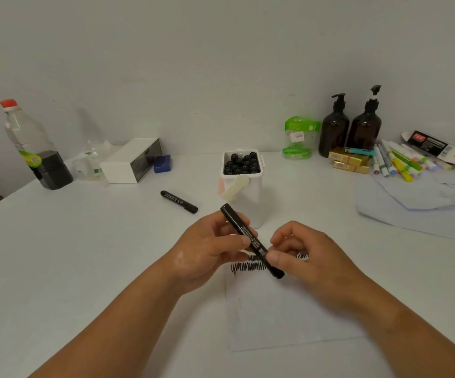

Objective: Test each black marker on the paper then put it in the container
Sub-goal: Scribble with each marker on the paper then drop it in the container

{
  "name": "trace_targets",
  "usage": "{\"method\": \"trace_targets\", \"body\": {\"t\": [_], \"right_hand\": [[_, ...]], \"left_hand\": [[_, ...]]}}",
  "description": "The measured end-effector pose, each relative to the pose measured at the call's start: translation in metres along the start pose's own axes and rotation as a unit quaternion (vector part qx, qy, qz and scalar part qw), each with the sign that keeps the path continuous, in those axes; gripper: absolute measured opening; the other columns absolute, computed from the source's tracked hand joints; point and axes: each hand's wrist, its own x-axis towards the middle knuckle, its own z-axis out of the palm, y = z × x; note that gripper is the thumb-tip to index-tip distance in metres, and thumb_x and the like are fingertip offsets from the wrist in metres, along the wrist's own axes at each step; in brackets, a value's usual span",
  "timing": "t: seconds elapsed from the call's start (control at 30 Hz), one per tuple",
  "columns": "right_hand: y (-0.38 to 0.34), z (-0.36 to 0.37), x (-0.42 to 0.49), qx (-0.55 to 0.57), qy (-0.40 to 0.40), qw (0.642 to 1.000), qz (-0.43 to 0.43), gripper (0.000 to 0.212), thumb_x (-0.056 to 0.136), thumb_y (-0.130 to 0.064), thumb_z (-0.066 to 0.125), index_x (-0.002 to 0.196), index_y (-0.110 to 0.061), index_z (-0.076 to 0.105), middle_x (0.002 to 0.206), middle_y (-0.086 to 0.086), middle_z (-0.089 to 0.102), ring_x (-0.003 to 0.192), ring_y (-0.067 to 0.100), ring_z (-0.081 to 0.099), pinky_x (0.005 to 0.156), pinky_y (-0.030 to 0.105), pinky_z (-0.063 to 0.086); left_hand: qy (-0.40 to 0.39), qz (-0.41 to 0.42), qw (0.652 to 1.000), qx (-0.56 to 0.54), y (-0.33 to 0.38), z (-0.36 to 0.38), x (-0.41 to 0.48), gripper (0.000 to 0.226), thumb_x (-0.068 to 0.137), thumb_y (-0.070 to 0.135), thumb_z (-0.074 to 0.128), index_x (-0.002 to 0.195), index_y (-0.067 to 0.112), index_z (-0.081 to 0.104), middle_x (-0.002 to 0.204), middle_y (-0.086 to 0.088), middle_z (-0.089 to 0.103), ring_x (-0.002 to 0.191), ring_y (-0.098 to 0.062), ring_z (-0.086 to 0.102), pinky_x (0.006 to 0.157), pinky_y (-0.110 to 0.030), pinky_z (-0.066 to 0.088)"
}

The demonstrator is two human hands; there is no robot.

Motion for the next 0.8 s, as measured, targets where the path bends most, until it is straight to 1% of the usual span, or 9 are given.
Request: {"method": "trace_targets", "body": {"t": [0.07,0.13,0.27,0.37,0.43,0.5,0.6,0.7,0.8], "right_hand": [[0.001,-0.001,0.0,0.003,0.001,1.0,0.008,0.04,0.071,-0.062,0.069,0.098,-0.036,0.057,0.086,-0.012,0.078,0.072,0.006,0.061,0.074,0.035,0.048],[0.003,-0.004,0.001,0.003,0.014,1.0,0.011,0.029,0.077,-0.05,0.075,0.095,-0.034,0.058,0.082,-0.009,0.077,0.066,0.007,0.057,0.069,0.035,0.046],[0.008,-0.011,0.003,0.029,0.059,0.998,0.007,0.02,0.084,-0.023,0.083,0.089,-0.034,0.067,0.076,-0.008,0.076,0.058,0.003,0.054,0.061,0.019,0.041],[0.009,-0.012,0.005,0.069,0.078,0.995,0.014,0.019,0.084,-0.017,0.083,0.087,-0.031,0.071,0.073,-0.01,0.074,0.056,0.0,0.056,0.055,0.013,0.042],[0.01,-0.01,0.006,0.094,0.077,0.992,0.014,0.018,0.084,-0.012,0.082,0.086,-0.027,0.072,0.066,-0.011,0.071,0.053,0.0,0.057,0.053,0.011,0.041],[0.009,-0.007,0.006,0.107,0.076,0.991,0.012,0.016,0.085,-0.012,0.081,0.084,-0.024,0.072,0.061,-0.011,0.067,0.051,0.002,0.054,0.052,0.011,0.041],[0.005,-0.001,0.006,0.118,0.077,0.99,0.008,0.011,0.081,-0.027,0.081,0.08,-0.025,0.07,0.059,-0.007,0.063,0.051,0.007,0.052,0.052,0.015,0.041],[0.002,0.003,0.006,0.133,0.067,0.989,0.003,0.009,0.078,-0.032,0.075,0.079,-0.025,0.069,0.059,-0.004,0.063,0.051,0.008,0.053,0.051,0.019,0.042],[0.0,0.006,0.006,0.165,0.06,0.984,0.007,0.007,0.077,-0.029,0.075,0.082,-0.024,0.072,0.06,-0.001,0.062,0.051,0.011,0.052,0.049,0.023,0.042]], "left_hand": [[-0.002,0.005,1.0,-0.02,-0.006,0.006,0.006,0.029,0.077,0.0,0.071,0.104,0.011,0.064,0.105,-0.015,0.072,0.085,-0.021,0.07,0.077,-0.035,0.056],[0.001,0.016,0.999,-0.029,-0.012,0.007,0.01,0.028,0.076,-0.002,0.072,0.099,0.012,0.066,0.108,-0.017,0.073,0.091,-0.023,0.07,0.077,-0.033,0.057],[0.019,0.025,0.999,-0.037,-0.023,-0.005,0.011,0.029,0.071,-0.003,0.076,0.092,0.015,0.071,0.108,-0.018,0.073,0.09,-0.028,0.071,0.075,-0.03,0.058],[0.05,0.051,0.992,0.1,-0.028,-0.015,0.006,0.028,0.07,0.008,0.08,0.095,0.02,0.072,0.104,-0.009,0.076,0.094,-0.027,0.073,0.084,-0.036,0.059],[0.073,0.081,0.967,0.232,-0.03,-0.015,0.002,0.028,0.074,0.019,0.08,0.098,0.03,0.071,0.099,0.003,0.076,0.092,-0.019,0.074,0.085,-0.036,0.06],[0.081,0.125,0.931,0.332,-0.033,-0.011,-0.001,0.027,0.078,0.03,0.074,0.104,0.036,0.07,0.096,0.014,0.074,0.087,-0.012,0.071,0.079,-0.026,0.058],[0.049,0.19,0.877,0.439,-0.035,-0.001,-0.002,0.021,0.092,0.037,0.062,0.112,0.035,0.067,0.094,0.017,0.069,0.081,-0.009,0.063,0.071,-0.014,0.047],[0.019,0.212,0.854,0.475,-0.034,0.005,-0.003,0.021,0.102,0.032,0.052,0.118,0.027,0.065,0.098,0.013,0.068,0.089,-0.011,0.062,0.077,-0.024,0.048],[0.005,0.223,0.834,0.505,-0.033,0.007,-0.003,0.023,0.103,0.031,0.047,0.116,0.022,0.063,0.095,0.011,0.065,0.084,-0.01,0.059,0.076,-0.026,0.047]]}}
